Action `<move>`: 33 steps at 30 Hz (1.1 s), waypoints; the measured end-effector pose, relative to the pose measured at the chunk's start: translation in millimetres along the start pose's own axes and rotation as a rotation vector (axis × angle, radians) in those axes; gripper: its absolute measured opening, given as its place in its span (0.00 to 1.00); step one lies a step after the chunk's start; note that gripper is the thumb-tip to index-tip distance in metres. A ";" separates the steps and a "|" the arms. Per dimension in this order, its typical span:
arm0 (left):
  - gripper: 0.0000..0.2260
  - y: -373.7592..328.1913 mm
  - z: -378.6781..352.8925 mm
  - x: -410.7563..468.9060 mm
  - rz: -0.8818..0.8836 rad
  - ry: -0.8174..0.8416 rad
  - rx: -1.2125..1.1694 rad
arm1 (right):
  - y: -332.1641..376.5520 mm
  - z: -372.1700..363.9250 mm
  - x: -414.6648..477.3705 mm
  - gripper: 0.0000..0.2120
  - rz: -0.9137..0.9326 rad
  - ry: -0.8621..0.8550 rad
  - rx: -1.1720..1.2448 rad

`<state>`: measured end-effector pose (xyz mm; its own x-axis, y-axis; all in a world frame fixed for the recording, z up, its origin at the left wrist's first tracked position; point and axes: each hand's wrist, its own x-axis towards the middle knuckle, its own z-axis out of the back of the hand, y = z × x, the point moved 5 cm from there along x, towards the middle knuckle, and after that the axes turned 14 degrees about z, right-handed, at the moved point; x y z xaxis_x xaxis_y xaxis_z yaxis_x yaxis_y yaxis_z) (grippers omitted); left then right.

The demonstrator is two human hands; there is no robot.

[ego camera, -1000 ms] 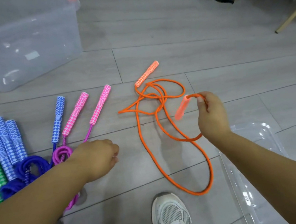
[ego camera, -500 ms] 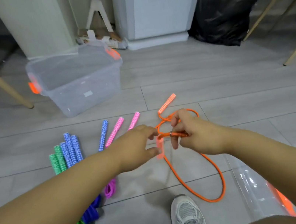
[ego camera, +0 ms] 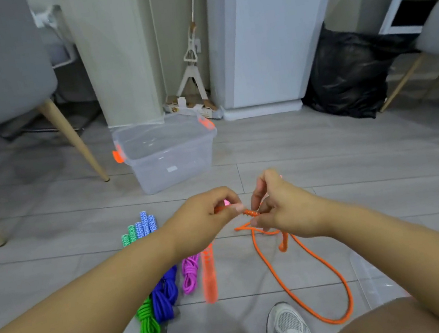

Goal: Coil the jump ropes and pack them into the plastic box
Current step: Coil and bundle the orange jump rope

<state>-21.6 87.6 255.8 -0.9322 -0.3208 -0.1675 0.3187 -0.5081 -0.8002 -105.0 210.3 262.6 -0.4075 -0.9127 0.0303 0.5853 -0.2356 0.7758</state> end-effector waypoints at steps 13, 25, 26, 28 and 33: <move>0.05 32.4 46.3 -58.8 0.185 -0.101 0.071 | 4.8 8.7 -29.2 0.08 0.055 -0.058 -0.125; 0.06 40.9 38.6 -75.3 0.180 -0.139 0.378 | 68.6 -2.4 -32.5 0.08 0.295 -0.463 0.076; 0.06 43.4 35.0 -75.8 0.188 -0.109 0.391 | 72.1 -8.1 -31.6 0.08 0.306 -0.430 0.068; 0.07 46.5 29.1 -77.7 0.181 -0.062 0.360 | 76.5 -19.2 -28.6 0.07 0.315 -0.354 0.044; 0.06 36.3 28.2 -82.9 0.081 -0.109 0.000 | 81.1 -41.5 -21.3 0.10 0.285 -0.134 -0.028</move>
<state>72.1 73.2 256.9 -0.8790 -0.4461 -0.1683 0.3926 -0.4771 -0.7863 -19.7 196.8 298.8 -0.3119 -0.8916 0.3283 0.7075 0.0127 0.7066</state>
